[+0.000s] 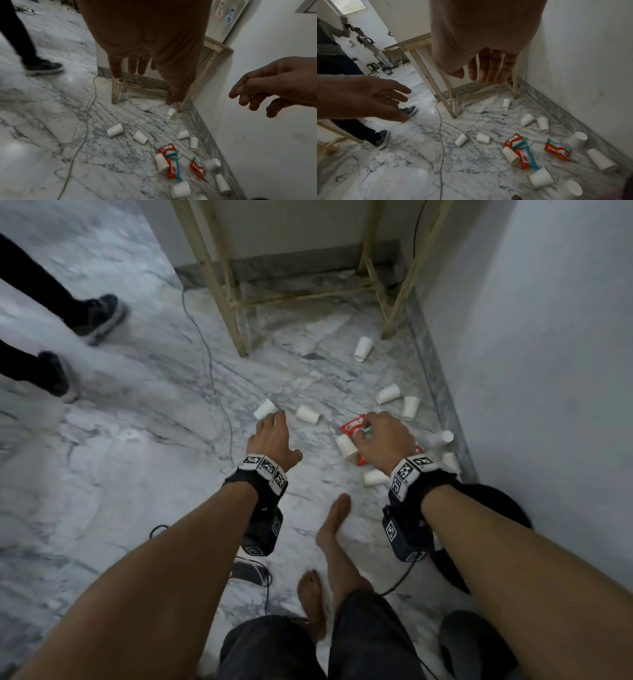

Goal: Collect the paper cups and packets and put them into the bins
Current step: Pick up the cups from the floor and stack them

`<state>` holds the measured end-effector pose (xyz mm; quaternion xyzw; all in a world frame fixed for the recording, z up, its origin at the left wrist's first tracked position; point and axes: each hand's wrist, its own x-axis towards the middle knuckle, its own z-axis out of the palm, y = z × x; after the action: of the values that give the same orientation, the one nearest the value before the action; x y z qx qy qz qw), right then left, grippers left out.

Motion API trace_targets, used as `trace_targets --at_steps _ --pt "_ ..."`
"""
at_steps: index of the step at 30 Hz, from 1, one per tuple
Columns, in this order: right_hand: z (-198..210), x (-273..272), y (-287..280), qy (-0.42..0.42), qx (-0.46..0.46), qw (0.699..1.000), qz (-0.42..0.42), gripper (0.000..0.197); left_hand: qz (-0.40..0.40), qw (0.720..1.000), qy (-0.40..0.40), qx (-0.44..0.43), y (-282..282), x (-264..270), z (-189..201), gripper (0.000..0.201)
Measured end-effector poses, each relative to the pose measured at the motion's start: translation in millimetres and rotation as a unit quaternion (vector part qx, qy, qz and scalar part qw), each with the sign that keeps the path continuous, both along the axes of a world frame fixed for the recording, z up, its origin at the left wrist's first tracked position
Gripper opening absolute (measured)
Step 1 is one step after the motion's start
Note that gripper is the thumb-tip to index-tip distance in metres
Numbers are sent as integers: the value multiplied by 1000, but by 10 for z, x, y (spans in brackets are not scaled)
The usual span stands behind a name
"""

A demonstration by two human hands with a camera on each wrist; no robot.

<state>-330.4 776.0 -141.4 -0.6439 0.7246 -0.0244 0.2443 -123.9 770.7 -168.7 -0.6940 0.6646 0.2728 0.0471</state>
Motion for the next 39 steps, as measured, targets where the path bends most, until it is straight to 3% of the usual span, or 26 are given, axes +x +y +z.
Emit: trace_targets --at_steps 6,13,20,29,36,39 --pt "-406 202 -817 -6 29 999 31 29 30 999 -9 15 -784 184 -324 79" --pt "-1251 375 -1689 -6 65 996 69 30 46 998 -15 37 -1551 293 -1147 79" --pt "-2556 587 -2320 3 81 994 78 32 33 997 -30 59 -2178 541 -2452 80" --pt "-4748 993 -2807 30 86 988 124 47 19 996 -63 64 -2710 973 -4565 81" --pt "-5824 1037 -2992 68 94 975 187 75 25 993 -100 50 -2930 1098 -5606 92" --pt "-6152 1056 -3047 75 88 971 209 81 22 994 -95 49 -3040 1083 -5869 85"
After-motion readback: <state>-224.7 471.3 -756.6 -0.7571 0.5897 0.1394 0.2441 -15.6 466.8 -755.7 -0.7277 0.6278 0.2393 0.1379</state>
